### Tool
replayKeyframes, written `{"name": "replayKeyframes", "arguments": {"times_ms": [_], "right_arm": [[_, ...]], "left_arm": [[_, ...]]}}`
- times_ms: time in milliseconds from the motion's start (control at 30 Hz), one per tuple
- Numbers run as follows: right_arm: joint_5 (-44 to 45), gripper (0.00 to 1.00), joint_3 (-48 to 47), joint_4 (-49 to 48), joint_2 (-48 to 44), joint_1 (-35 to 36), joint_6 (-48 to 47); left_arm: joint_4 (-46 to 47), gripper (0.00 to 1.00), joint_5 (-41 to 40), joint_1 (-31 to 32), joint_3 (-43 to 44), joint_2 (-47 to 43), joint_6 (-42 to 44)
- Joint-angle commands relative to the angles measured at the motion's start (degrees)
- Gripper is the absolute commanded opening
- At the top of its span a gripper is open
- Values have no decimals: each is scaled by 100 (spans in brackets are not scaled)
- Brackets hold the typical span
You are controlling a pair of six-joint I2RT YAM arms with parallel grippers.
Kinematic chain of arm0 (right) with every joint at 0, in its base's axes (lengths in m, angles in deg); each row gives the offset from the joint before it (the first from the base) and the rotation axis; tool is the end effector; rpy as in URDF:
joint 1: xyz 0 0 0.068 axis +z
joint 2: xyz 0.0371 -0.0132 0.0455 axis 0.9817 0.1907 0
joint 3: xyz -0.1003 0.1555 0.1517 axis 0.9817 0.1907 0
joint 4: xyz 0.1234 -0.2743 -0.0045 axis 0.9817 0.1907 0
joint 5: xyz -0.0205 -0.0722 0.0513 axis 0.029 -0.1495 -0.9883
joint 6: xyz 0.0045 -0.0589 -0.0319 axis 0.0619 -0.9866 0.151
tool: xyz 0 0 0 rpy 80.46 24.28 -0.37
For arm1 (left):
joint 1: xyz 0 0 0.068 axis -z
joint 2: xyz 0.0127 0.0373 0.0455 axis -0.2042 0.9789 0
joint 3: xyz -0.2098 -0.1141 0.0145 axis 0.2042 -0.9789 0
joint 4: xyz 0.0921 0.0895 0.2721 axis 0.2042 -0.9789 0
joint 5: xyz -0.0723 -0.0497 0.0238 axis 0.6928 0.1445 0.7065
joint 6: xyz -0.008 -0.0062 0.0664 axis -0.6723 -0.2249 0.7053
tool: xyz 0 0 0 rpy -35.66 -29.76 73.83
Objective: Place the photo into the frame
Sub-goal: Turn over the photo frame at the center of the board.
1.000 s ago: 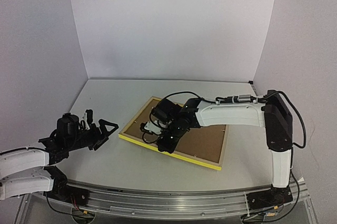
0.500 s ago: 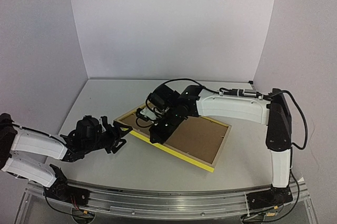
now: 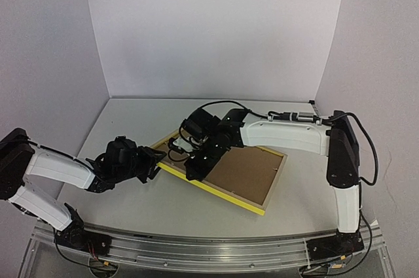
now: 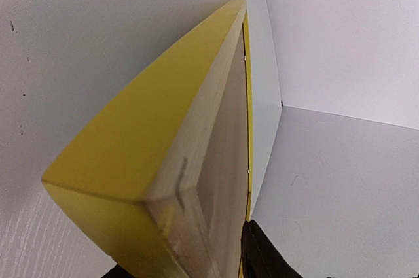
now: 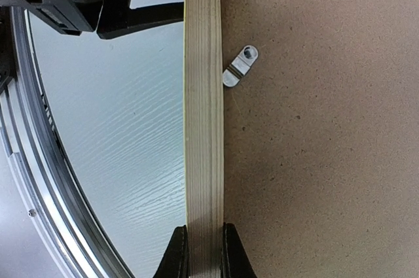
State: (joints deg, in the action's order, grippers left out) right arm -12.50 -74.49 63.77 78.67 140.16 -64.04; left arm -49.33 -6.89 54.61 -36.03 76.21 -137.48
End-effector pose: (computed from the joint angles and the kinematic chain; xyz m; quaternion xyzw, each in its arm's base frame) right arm 0.2331 0.4333 0.1765 -0.4984 0.8242 0.1730 0.2059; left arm 0.2247 -0.2055 0.0785 -0.3301 0.7841 -0.4694 0.2364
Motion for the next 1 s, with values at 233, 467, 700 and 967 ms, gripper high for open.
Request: {"name": "replayKeyframes", "arguments": {"times_ms": [233,467,700,967], "right_arm": [[1167,39,-236,-185,-584,205,-284],[3713,68,-216,52,-684,836,-1324],[4995,66,-211,364,-507,881,-1957],[5670,49,-187,724,-360,885,-2186]], "left_arm": [[-2662,0,-512,41,1623,-286,-411],[-4661,0,-695,50,2895,-193,-527],[-5185,0,-572,58,3352,-33,-518],[-5470,0,-617,67,3587,-47,-451]]}}
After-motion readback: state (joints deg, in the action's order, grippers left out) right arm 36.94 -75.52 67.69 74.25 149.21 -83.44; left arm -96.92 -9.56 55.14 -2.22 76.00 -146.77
